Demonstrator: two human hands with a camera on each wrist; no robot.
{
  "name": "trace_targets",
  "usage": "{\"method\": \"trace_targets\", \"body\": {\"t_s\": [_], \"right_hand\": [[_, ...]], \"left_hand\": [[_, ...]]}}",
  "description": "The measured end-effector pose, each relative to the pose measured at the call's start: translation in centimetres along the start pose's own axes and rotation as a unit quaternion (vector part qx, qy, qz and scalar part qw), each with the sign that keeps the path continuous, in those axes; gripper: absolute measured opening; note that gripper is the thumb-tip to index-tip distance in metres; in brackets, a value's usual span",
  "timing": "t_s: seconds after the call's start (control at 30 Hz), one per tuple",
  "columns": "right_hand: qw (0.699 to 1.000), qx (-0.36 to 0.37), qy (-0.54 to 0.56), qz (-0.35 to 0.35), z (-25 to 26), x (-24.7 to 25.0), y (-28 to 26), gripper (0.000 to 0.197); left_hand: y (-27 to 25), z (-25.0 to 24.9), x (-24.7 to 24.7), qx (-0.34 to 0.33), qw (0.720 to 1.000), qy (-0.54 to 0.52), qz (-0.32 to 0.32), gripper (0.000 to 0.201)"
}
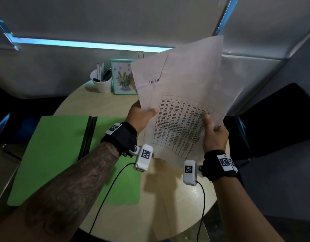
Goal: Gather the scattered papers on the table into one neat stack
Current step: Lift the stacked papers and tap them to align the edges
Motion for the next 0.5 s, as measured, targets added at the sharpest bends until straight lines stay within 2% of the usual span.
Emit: {"method": "trace_targets", "body": {"t_s": [0.13, 0.2, 0.27, 0.33, 0.5], "right_hand": [[0.999, 0.030, 0.018, -0.026, 0.8, 1.0, 0.2, 0.021], [1.000, 0.023, 0.000, 0.007, -0.6, 0.8, -0.1, 0.022], [0.998, -0.002, -0.038, 0.055, -2.9, 0.1, -0.6, 0.037], [0.993, 0.009, -0.092, 0.075, -3.5, -0.6, -0.9, 0.045], [0.993, 0.069, -0.080, 0.058, -0.9, 0.4, 1.1, 0.032]], "left_hand": [[-0.4, -1.2, 0.4, -0.019, 1.000, -0.019, 0.003, 0.026], [-1.0, 0.0, 0.5, 0.001, 1.000, -0.009, -0.003, 0.025], [-1.6, 1.9, 0.3, 0.039, 0.999, 0.004, -0.015, 0.024], [-1.8, 2.7, -0.3, 0.051, 0.998, 0.018, -0.015, 0.025], [0.0, -0.3, 0.0, 0.012, 1.000, -0.006, -0.022, 0.028]]}}
Point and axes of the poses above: each hand's wrist, its own y-axis towards the middle knuckle, its own x-axis out of the back of the hand, z = x × y, the point moved 8 cm from there along y, towards the middle knuckle, and after that the axes turned 8 degrees about -z, right-handed, at the moved point
